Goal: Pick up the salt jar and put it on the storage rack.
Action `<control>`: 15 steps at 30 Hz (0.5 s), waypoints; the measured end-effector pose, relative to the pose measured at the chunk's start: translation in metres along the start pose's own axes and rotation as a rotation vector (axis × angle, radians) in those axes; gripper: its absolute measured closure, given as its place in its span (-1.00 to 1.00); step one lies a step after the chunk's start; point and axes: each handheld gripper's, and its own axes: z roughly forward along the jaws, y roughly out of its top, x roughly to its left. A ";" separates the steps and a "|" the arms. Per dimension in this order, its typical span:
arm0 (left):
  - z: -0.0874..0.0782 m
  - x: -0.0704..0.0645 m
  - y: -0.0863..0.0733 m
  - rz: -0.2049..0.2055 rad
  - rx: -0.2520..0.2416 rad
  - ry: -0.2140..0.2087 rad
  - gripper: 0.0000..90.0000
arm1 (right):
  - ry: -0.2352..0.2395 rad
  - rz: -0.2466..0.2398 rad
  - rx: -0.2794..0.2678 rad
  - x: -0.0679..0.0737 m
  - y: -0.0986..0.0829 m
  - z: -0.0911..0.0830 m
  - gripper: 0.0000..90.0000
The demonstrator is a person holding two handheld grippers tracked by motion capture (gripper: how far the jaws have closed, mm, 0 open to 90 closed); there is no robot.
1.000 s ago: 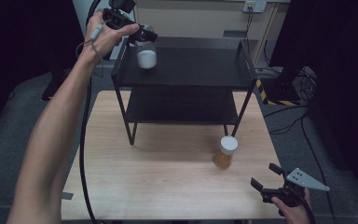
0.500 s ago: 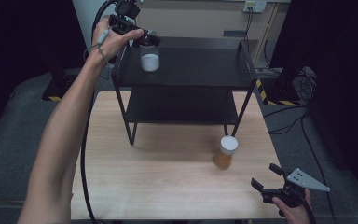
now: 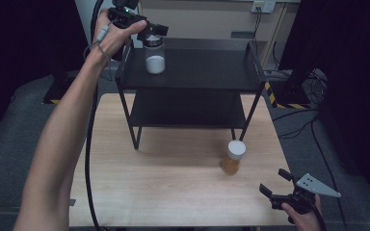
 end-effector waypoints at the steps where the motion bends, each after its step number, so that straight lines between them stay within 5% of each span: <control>1: -0.003 0.001 -0.001 -0.006 -0.016 -0.014 -0.91 | -0.001 -0.001 0.000 0.000 0.000 0.000 -0.98; 7: -0.015 -0.011 -0.002 0.014 -0.049 -0.003 -0.91 | 0.000 -0.003 0.002 0.000 0.000 0.000 -0.98; 15: -0.031 -0.022 -0.012 0.039 -0.090 -0.046 -0.91 | 0.003 -0.010 0.005 0.001 0.001 0.001 -0.98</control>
